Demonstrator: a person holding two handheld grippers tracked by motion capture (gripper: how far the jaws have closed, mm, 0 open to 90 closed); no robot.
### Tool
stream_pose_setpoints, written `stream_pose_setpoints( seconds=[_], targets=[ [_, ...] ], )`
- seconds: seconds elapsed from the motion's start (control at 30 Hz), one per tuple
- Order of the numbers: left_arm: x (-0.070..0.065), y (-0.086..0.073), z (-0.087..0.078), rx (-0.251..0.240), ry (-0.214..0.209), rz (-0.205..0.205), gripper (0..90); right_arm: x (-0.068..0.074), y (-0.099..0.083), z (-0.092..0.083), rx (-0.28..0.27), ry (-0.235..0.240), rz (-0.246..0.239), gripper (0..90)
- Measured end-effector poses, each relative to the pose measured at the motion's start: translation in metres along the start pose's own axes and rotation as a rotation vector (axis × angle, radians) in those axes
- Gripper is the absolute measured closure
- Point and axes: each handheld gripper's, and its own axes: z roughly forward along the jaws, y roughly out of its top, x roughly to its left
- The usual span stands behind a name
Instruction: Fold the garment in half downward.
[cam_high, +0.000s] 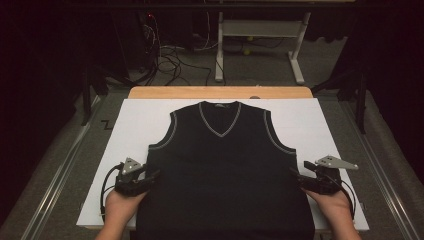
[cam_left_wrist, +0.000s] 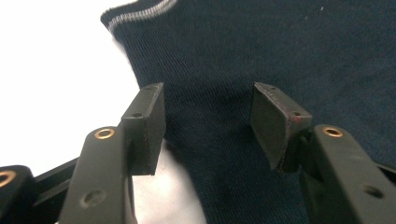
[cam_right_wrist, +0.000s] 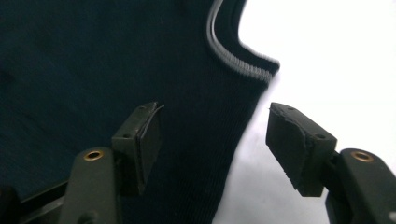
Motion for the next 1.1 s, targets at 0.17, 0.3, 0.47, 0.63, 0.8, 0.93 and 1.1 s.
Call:
stream_pose_setpoints(
  seconds=[0.17, 0.3, 0.47, 0.63, 0.8, 0.93, 1.1],
  targets=[
    [-0.002, 0.002, 0.006, 0.062, 0.027, -0.006, 26.4, -0.002, -0.001, 0.006, 0.058, -0.015, 0.037, 34.5],
    [-0.003, 0.003, 0.008, 0.082, 0.023, -0.006, 15.4, -0.001, 0.001, 0.012, 0.085, -0.035, 0.034, 38.0],
    [-0.003, 0.003, 0.007, 0.062, -0.021, 0.031, 32.3, 0.008, 0.004, 0.018, 0.087, -0.032, -0.008, 49.5],
    [0.001, 0.010, 0.012, 0.054, -0.049, 0.015, 51.7, 0.016, 0.011, 0.028, 0.083, -0.001, -0.046, 72.1],
    [0.007, 0.011, 0.013, 0.048, -0.097, -0.006, 74.8, 0.015, 0.012, 0.031, 0.074, 0.030, -0.048, 83.9],
    [0.005, 0.010, 0.010, 0.030, -0.086, 0.020, 76.7, 0.014, 0.011, 0.027, 0.053, 0.029, -0.056, 84.7],
    [0.007, 0.014, -0.003, -0.068, -0.081, 0.016, 77.1, 0.010, 0.014, 0.011, -0.049, 0.034, -0.042, 85.3]
  ],
)
